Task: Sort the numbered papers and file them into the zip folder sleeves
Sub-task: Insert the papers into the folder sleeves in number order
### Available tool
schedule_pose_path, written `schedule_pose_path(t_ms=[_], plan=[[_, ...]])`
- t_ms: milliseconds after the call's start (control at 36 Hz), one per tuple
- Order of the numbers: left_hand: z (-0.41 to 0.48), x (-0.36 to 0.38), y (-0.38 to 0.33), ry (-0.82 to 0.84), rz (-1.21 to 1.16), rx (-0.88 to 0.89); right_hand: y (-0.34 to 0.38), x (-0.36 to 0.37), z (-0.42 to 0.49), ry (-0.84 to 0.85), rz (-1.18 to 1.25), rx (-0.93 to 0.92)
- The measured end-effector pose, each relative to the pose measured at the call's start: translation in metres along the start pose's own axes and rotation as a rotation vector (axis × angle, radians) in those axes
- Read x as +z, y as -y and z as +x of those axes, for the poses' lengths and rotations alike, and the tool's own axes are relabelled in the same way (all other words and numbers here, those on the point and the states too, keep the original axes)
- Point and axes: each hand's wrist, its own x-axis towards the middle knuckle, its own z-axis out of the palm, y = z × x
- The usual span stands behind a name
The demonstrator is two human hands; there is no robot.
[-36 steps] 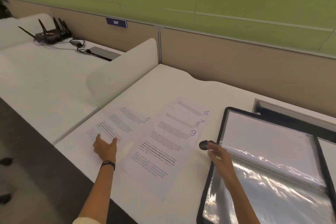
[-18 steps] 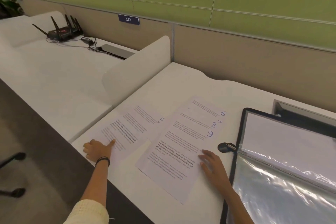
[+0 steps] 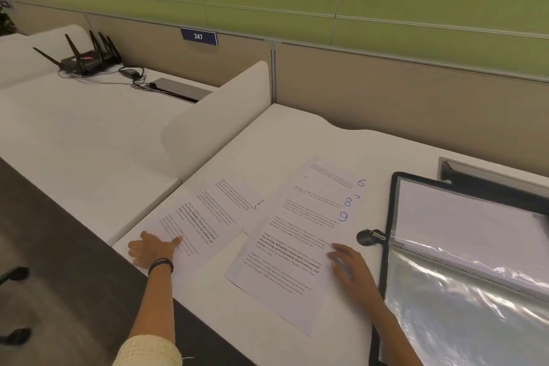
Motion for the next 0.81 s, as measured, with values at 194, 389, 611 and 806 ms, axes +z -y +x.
schedule_pose_path(t_ms=[194,389,611,806], plan=[[0.008,-0.006,0.023,-0.010,-0.088,-0.089,0.000,0.001,0.001,0.029,-0.014,0.032],[0.006,-0.020,0.053,-0.079,-0.260,-0.064,-0.001,-0.001,-0.001,0.030,-0.011,-0.002],[-0.011,-0.044,0.048,-0.236,-0.409,0.140,0.000,-0.001,-0.001,0.073,0.000,0.070],[-0.033,-0.084,0.006,-0.294,-0.589,0.334,0.014,-0.007,0.000,0.042,0.123,0.125]])
